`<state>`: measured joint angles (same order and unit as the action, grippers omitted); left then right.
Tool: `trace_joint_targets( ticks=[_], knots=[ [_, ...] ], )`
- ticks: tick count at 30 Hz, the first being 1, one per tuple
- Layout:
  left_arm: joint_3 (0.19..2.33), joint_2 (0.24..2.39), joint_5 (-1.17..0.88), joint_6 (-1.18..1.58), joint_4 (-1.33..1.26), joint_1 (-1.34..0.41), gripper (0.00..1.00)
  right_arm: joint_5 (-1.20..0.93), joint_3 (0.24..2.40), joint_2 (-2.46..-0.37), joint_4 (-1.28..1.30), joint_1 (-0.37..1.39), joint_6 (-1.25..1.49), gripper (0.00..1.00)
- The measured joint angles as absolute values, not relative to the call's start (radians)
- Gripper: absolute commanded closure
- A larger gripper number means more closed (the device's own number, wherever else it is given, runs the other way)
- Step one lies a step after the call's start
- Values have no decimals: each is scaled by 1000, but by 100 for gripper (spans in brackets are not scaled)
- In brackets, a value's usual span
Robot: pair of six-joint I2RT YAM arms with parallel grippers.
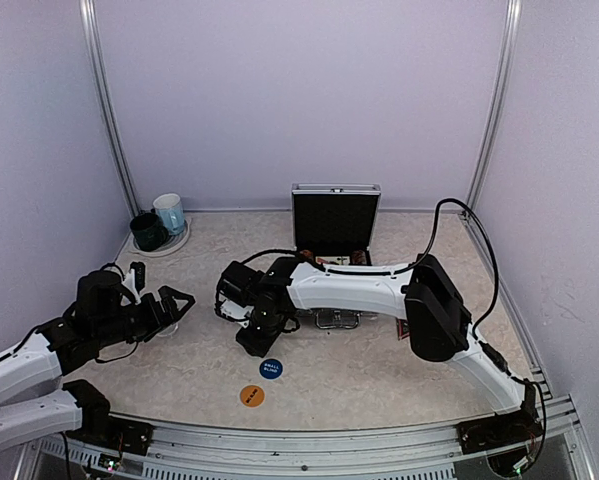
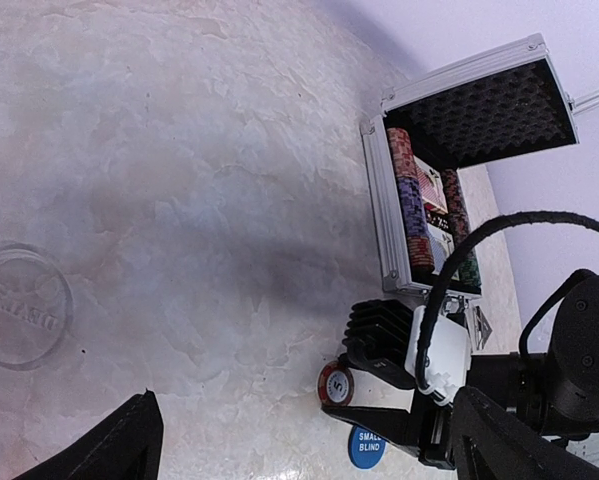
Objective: Pack up texas hold em set
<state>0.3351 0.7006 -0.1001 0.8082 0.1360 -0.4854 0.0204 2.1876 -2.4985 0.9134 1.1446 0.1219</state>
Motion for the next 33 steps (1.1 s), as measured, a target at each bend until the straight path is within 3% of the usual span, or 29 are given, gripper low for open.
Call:
trace_joint_targets(
  ticks=[12, 25, 33],
  knots=[
    [335, 702, -101, 810, 135, -487, 1, 58, 2151, -2469, 894, 1145, 123, 65],
    [328, 723, -101, 822, 120, -507, 1, 63, 2166, -2425, 908, 1145, 121, 42],
    [324, 723, -100, 823, 120, -509, 1, 25, 2215, -2467, 927, 1145, 124, 40]
  ],
)
